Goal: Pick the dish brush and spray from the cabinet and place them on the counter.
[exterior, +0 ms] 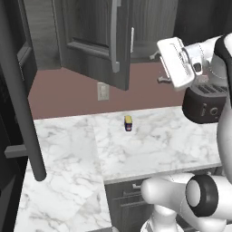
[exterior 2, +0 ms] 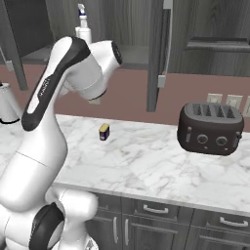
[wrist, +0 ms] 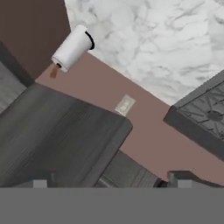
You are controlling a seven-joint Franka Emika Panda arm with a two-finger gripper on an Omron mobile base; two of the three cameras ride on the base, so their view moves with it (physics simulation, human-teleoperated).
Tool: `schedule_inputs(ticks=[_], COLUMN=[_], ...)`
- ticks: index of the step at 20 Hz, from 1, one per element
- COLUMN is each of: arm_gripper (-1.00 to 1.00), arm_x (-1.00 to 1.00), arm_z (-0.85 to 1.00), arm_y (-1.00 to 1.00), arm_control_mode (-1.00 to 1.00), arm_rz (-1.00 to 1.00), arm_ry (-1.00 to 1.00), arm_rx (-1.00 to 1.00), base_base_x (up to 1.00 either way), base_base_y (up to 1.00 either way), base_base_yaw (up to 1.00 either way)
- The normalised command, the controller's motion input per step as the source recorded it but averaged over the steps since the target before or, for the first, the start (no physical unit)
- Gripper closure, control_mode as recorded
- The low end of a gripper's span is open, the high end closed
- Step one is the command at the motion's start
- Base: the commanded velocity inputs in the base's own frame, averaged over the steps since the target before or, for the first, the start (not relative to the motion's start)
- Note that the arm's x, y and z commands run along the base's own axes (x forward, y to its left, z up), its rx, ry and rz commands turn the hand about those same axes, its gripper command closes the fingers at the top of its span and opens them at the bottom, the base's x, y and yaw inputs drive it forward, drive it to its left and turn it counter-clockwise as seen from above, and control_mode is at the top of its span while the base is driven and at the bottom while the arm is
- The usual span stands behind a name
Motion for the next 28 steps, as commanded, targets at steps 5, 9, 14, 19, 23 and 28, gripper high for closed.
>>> schedule_inputs(ticks=[5,9,14,19,23,28], arm_gripper=[-1.0,-1.0,-1.0,-1.0,-1.0,-1.0], arm_x=[0.57,0.41,0.01,0.0,0.0,0.0], arm_z=[0.0,0.0,0.0,0.0,0.0,-0.02], arm_y=[0.3,0.2,0.62,0.78,0.73,0.6], arm_control_mode=[-1.0,-1.0,-1.0,-1.0,-1.0,-1.0], arm_rz=[0.1,0.15,0.08,0.08,0.09,0.0], arm_ry=[0.4,0.26,0.27,0.29,0.3,0.15], arm_rx=[0.18,-0.01,-0.11,-0.14,-0.12,-0.09], base_base_x=[0.0,0.0,0.0,0.0,0.0,0.0], base_base_y=[0.0,0.0,0.0,0.0,0.0,0.0], base_base_yaw=[0.0,0.0,0.0,0.0,0.0,0.0])
